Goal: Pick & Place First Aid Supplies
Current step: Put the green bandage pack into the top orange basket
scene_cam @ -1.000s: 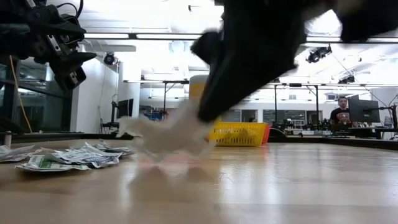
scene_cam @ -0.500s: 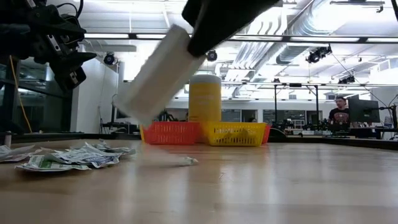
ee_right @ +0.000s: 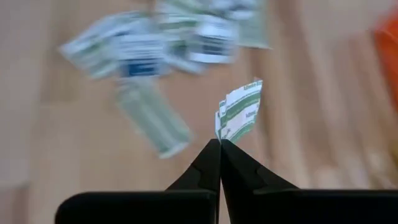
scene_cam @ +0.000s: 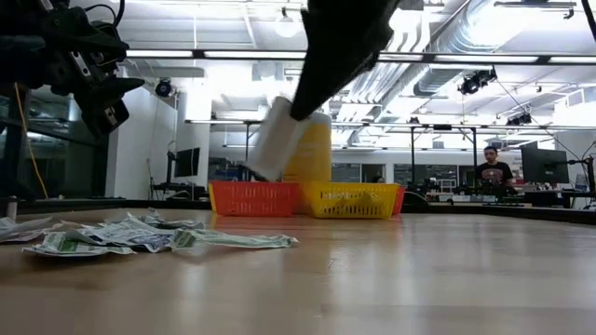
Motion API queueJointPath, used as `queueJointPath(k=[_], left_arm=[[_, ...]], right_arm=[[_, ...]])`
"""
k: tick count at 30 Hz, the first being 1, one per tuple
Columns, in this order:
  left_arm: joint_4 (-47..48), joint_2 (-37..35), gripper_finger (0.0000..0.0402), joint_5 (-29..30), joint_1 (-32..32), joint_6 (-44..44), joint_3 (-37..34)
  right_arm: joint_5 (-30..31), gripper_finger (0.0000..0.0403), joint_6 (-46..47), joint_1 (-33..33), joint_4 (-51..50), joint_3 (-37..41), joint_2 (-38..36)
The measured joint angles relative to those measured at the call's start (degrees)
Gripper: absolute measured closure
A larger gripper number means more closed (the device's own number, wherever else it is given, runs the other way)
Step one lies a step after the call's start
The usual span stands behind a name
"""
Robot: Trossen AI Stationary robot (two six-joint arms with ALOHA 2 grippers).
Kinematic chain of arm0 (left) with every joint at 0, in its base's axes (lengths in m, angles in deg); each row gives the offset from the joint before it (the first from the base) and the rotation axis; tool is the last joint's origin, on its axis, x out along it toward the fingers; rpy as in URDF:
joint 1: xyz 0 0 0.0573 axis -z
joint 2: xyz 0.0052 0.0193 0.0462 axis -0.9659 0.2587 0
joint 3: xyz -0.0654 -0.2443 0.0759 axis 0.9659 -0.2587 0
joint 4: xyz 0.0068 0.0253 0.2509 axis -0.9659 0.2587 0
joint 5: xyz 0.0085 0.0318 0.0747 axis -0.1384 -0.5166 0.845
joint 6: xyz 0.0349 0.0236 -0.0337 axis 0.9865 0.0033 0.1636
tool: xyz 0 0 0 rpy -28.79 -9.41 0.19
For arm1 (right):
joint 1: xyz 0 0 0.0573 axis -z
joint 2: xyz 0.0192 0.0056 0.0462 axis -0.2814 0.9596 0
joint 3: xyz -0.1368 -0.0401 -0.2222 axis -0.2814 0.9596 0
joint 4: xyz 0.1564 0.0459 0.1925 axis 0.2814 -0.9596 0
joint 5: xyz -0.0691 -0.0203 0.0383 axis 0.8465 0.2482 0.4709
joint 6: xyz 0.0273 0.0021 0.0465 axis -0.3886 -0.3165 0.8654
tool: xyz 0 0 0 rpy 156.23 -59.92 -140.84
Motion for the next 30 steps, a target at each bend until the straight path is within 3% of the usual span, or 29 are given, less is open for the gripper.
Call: queueJointPath(k=[7,10,17,21,25,30], left_arm=[[0.0,0.0,0.0211,1.2,0.0,0.0,0.0],[0.0,0.0,0.0211,1.6,0.0,0.0,0.0],[0.0,0.0,0.0211,1.9,0.0,0.0,0.0],[0.0,0.0,0.0211,3.8,0.0,0.0,0.0],[0.0,0.0,0.0211,6.4,0.0,0.0,0.0],[0.0,0.0,0.0211,10.0,0.0,-1.9,0.0]], right_arm=[[0.8,0.0403,10.2,5.9,-12.5,0.0,-3.3],[0.3,0.0403,8.8,8.5,-17.0,0.0,-5.1],[3.3,0.0403,-6.9,14.2,-28.3,0.1,-9.0],[9.3,0.0403,-17.6,18.2,-33.8,0.1,-9.2],[15.1,0.0403,-30.1,22.5,-32.1,0.1,-9.2],[15.2,0.0403,-41.1,30.7,-28.4,0.1,-9.2]])
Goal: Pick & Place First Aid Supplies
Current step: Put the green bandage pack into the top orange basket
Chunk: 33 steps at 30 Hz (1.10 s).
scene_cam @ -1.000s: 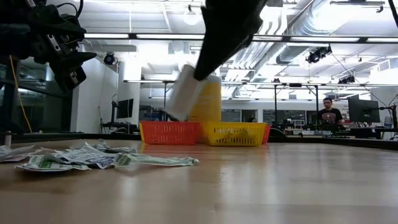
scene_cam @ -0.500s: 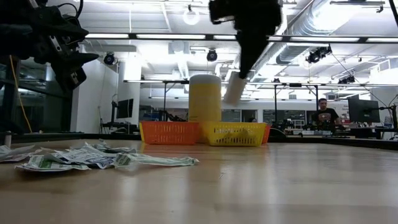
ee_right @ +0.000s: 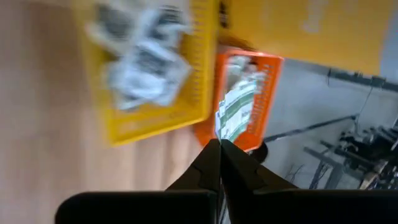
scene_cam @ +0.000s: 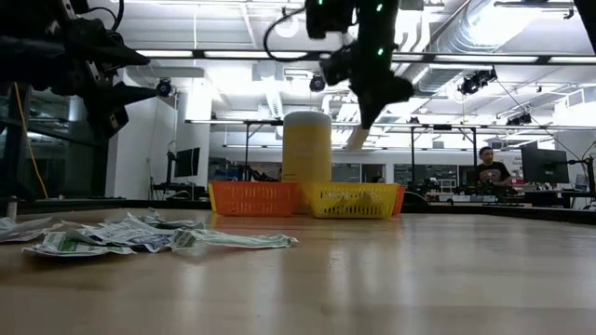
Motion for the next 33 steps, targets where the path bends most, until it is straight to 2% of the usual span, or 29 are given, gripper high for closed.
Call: queueJointPath(k=[4,16,24,30,33], left_arm=[[0.0,0.0,0.0211,2.1,0.0,-1.2,0.0],[0.0,0.0,0.0211,6.8,0.0,-2.9,0.0],[0.0,0.0,0.0211,8.5,0.0,-2.9,0.0],[0.0,0.0,0.0211,8.6,0.0,-2.9,0.0],[0.0,0.0,0.0211,8.6,0.0,-2.9,0.0]], right_arm=[[-0.4,0.0403,-4.8,6.9,4.0,0.0,0.0],[-15.4,0.0403,-17.3,23.6,9.6,0.0,0.2],[-25.5,0.0403,-25.5,29.3,12.7,0.0,0.2],[-29.6,0.0403,-27.1,31.8,13.0,0.0,0.3],[-29.4,0.0403,-26.8,32.4,14.0,0.1,0.8]])
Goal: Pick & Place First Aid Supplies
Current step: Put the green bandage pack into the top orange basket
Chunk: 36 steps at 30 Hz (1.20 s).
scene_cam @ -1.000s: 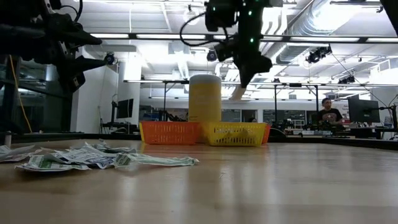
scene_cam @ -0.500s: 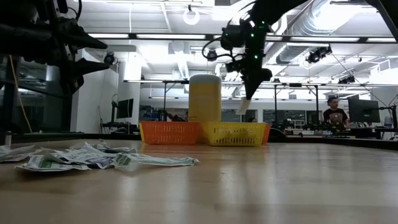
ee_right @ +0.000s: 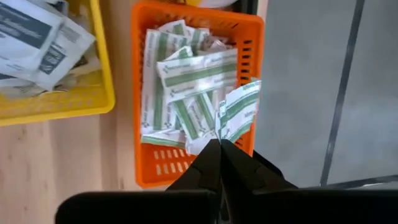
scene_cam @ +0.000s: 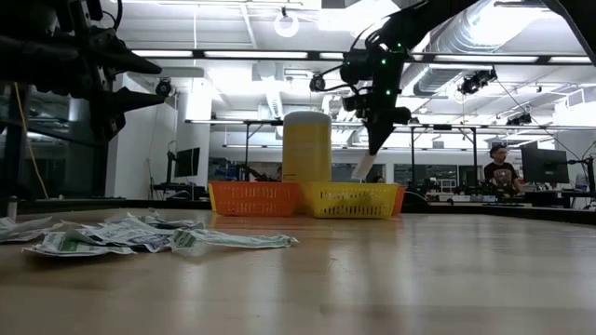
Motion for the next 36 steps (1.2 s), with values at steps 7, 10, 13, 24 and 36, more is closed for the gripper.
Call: queueJointPath(k=[7,10,13,24,36], left_arm=[[0.0,0.0,0.0211,0.0,0.0,-0.1,0.0],[0.0,0.0,0.0211,0.0,0.0,-1.0,0.0],[0.0,0.0,0.0211,0.0,0.0,-1.1,0.0],[0.0,0.0,0.0211,0.0,0.0,-1.2,0.0],[0.0,0.0,0.0211,-0.6,0.0,-2.3,0.0]], right_arm=[[6.0,0.0403,-2.8,-0.3,7.3,7.4,0.4],[7.8,0.0403,-2.6,-0.5,10.5,9.5,0.4],[7.7,0.0403,-2.4,-0.5,13.3,11.1,0.4],[3.8,0.0381,-3.3,-0.5,14.5,12.4,0.3],[5.4,0.0220,2.7,-1.6,10.8,12.3,-1.5]])
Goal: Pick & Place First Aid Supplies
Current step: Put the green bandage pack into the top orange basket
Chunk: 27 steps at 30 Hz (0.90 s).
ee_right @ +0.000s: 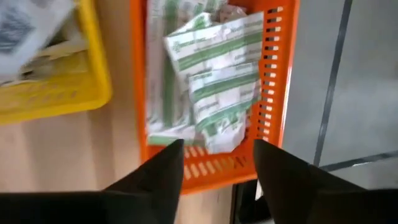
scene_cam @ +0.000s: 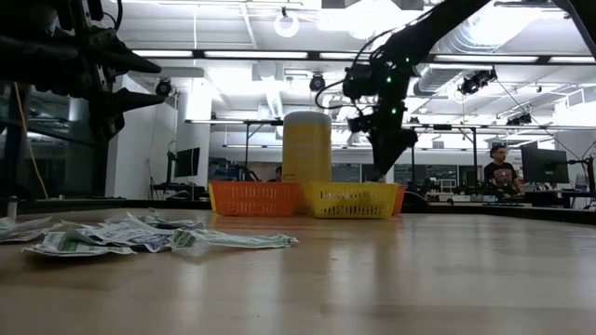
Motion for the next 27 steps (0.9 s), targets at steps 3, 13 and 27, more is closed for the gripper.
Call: queueJointPath(k=[3,13,27], left_arm=[[0.0,0.0,0.0211,0.0,0.0,0.0,0.0],[0.0,0.0,0.0211,0.0,0.0,0.0,0.0],[0.0,0.0,0.0211,-3.3,0.0,-0.2,0.0]], right_arm=[[0.7,0.0197,0.9,-1.2,-2.9,0.0,-1.9],[0.3,0.0193,24.1,-6.3,-15.7,-0.1,-9.1],[-21.8,0.0194,61.9,-18.8,-15.1,0.0,-13.2]])
